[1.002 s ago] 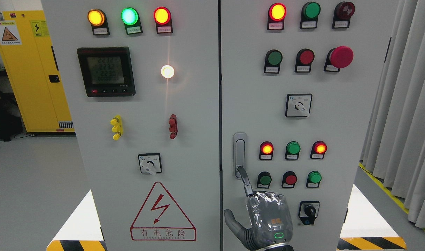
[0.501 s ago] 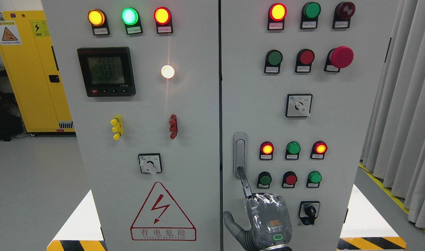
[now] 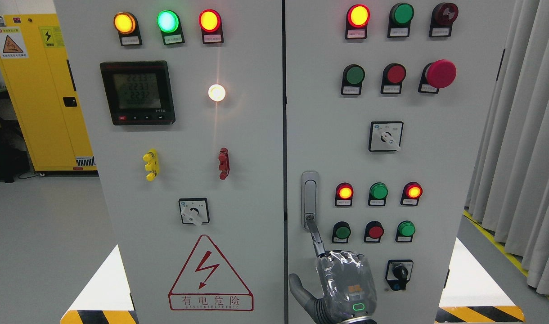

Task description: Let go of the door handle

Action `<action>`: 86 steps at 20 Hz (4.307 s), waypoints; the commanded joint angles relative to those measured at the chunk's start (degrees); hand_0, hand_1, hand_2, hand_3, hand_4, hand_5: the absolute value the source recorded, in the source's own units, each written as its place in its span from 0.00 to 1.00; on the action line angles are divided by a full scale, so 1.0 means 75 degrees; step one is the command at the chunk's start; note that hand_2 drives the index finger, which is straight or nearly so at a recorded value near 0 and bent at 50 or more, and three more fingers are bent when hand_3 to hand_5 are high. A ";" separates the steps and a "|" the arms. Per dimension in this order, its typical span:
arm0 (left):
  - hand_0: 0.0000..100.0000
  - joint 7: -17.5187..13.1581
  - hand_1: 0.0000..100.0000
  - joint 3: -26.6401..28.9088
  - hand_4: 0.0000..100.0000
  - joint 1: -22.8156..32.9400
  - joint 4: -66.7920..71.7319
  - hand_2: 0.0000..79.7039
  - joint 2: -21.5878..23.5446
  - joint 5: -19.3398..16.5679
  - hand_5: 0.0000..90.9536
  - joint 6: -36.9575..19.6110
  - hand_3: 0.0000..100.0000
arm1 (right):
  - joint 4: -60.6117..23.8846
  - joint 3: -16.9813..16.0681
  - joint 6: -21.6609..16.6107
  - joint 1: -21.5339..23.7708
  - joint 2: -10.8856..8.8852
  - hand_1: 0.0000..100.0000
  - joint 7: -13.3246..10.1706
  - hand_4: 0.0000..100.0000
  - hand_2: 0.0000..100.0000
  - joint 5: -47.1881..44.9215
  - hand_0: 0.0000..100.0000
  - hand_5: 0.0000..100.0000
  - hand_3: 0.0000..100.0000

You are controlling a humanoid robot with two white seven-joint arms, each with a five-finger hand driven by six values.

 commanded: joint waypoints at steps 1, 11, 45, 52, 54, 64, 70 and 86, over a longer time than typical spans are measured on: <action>0.12 -0.0002 0.56 0.0000 0.00 0.0000 -0.0094 0.00 0.0000 0.0000 0.00 0.0001 0.00 | -0.0003 0.0011 0.0000 0.0020 -0.0011 0.40 0.0012 1.00 0.00 0.0008 0.31 1.00 1.00; 0.12 -0.0002 0.56 0.0000 0.00 0.0000 -0.0094 0.00 0.0000 0.0000 0.00 0.0001 0.00 | -0.0027 0.0011 0.0000 0.0079 -0.0011 0.40 0.0012 1.00 0.00 0.0008 0.31 1.00 1.00; 0.12 -0.0002 0.56 0.0000 0.00 0.0000 -0.0094 0.00 0.0000 0.0000 0.00 0.0001 0.00 | -0.1585 -0.0107 -0.0152 0.0430 -0.0081 0.45 0.0176 0.94 0.65 -0.0039 0.66 0.98 0.93; 0.12 -0.0002 0.56 0.0000 0.00 0.0000 -0.0094 0.00 0.0000 0.0000 0.00 0.0001 0.00 | -0.1656 -0.0153 -0.0152 0.0372 -0.0046 0.36 0.0503 1.00 0.85 -0.0039 0.64 1.00 1.00; 0.12 -0.0002 0.56 0.0000 0.00 0.0000 -0.0094 0.00 0.0000 0.0000 0.00 0.0001 0.00 | -0.1668 -0.0165 -0.0164 0.0267 -0.0023 0.29 0.0574 1.00 0.89 -0.0039 0.50 1.00 1.00; 0.12 -0.0002 0.56 0.0000 0.00 0.0000 -0.0094 0.00 0.0000 0.0000 0.00 0.0001 0.00 | -0.1574 -0.0235 -0.0105 -0.0203 -0.0011 0.14 0.0984 1.00 0.98 -0.0039 0.27 1.00 1.00; 0.12 -0.0002 0.56 0.0000 0.00 0.0000 -0.0094 0.00 0.0000 0.0000 0.00 0.0001 0.00 | -0.1550 -0.0235 -0.0047 -0.0472 -0.0011 0.18 0.0985 1.00 0.99 -0.0004 0.24 1.00 1.00; 0.12 -0.0002 0.56 0.0000 0.00 0.0000 -0.0094 0.00 0.0000 0.0000 0.00 0.0001 0.00 | -0.0895 -0.0259 0.0082 -0.1199 0.0060 0.19 0.1008 1.00 0.99 0.0008 0.24 1.00 1.00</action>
